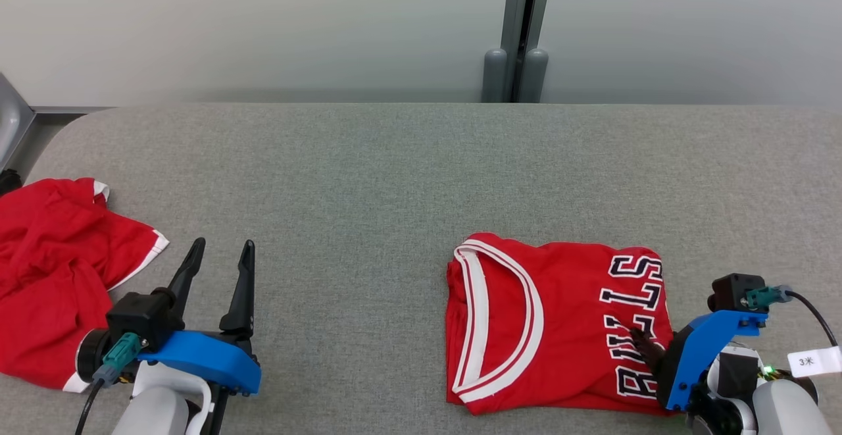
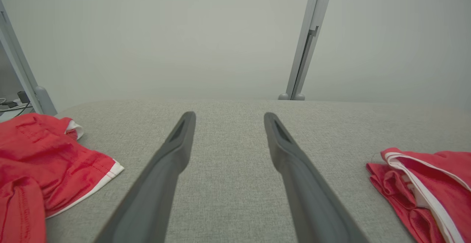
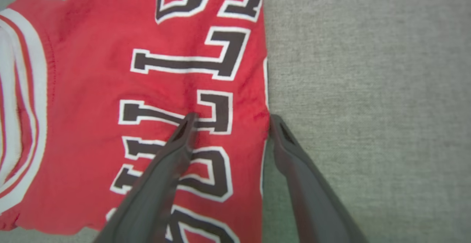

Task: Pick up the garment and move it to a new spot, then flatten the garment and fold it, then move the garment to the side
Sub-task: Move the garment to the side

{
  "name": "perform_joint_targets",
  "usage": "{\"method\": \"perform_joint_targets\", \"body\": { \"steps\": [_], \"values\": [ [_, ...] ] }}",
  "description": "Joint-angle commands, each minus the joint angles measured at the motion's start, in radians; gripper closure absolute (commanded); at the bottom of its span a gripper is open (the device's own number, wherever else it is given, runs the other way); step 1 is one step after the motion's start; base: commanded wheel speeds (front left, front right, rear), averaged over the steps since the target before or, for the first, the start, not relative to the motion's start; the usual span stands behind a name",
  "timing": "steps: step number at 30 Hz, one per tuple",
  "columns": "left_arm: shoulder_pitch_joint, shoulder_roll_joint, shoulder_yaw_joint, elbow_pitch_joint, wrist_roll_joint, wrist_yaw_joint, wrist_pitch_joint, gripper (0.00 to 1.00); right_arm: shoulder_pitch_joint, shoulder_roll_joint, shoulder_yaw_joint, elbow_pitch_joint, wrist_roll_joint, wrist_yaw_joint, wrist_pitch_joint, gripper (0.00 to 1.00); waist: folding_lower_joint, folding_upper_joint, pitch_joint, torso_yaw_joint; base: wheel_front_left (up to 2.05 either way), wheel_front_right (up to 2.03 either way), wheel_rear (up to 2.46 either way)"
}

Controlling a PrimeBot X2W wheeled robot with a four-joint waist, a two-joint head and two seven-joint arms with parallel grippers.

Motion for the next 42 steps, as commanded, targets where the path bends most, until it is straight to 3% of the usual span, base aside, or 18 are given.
{"method": "perform_joint_targets", "body": {
  "steps": [1, 8, 9, 11, 12, 16, 24, 25, 29, 35, 42],
  "values": [
    [-0.020, 0.005, -0.001, -0.006, 0.007, -0.006, -0.004, 0.00, -0.019, 0.006, -0.009, 0.030, -0.012, 0.000, 0.016, 0.00, -0.0002, 0.0000, 0.004, 0.002, 0.00, 0.00, 0.00],
    [-0.028, 0.005, -0.011, -0.013, 0.006, -0.006, -0.005, 0.00, -0.024, 0.020, 0.005, 0.109, -0.029, 0.000, 0.057, 0.00, -0.0002, 0.0000, 0.014, 0.009, 0.00, 0.00, 0.00],
    [-0.029, 0.006, -0.012, -0.014, 0.005, -0.006, -0.005, 0.00, -0.026, 0.021, 0.011, 0.114, -0.033, 0.000, 0.054, 0.13, -0.0002, 0.0000, 0.016, 0.009, 0.00, 0.00, 0.00],
    [-0.031, 0.007, -0.011, -0.015, 0.003, -0.007, -0.005, 0.00, -0.035, 0.012, 0.029, 0.114, -0.040, 0.000, 0.044, 0.85, -0.0002, 0.0000, 0.020, 0.007, 0.00, 0.00, 0.00],
    [-0.032, 0.008, -0.009, -0.017, 0.002, -0.007, -0.005, 0.00, -0.045, 0.004, 0.042, 0.106, -0.045, 0.000, 0.032, 1.00, -0.0002, 0.0000, 0.022, 0.005, 0.00, 0.00, 0.00],
    [-0.036, 0.010, -0.001, -0.025, 0.003, -0.005, -0.005, 0.00, -0.091, -0.068, 0.133, 0.066, -0.056, 0.000, 0.021, 1.00, -0.0002, 0.0000, 0.036, -0.008, 0.00, 0.00, 0.00],
    [-0.052, 0.019, 0.031, -0.081, 0.015, 0.006, -0.005, 0.00, -0.274, -0.317, 0.429, -0.078, -0.042, 0.000, 0.052, 1.00, -0.0002, 0.0000, 0.096, -0.096, 0.00, 0.00, 0.00],
    [-0.052, 0.019, 0.031, -0.081, 0.015, 0.006, -0.005, 0.00, -0.274, -0.317, 0.429, -0.078, -0.042, 0.000, 0.052, 1.00, -0.0002, 0.0000, 0.096, -0.096, 0.00, 0.00, 0.00],
    [-0.071, 0.034, 0.051, -0.124, 0.024, 0.009, -0.005, 0.00, -0.385, -0.425, 0.517, -0.117, -0.008, -0.001, 0.048, 1.00, -0.0002, 0.0000, 0.149, -0.160, 0.00, 0.00, 0.00],
    [-0.106, 0.055, 0.054, -0.186, 0.046, 0.014, -0.005, 0.00, -0.488, -0.535, 0.527, -0.100, -0.015, -0.001, -0.010, 1.00, -0.0002, 0.0000, 0.233, -0.243, 0.00, 0.00, 0.00],
    [-0.143, 0.091, 0.049, -0.250, 0.065, 0.021, 0.022, 0.00, -0.534, -0.578, 0.454, -0.018, -0.073, -0.001, -0.139, 1.00, -0.0002, 0.0000, 0.302, -0.311, 0.00, 0.00, 0.00]
  ]
}}
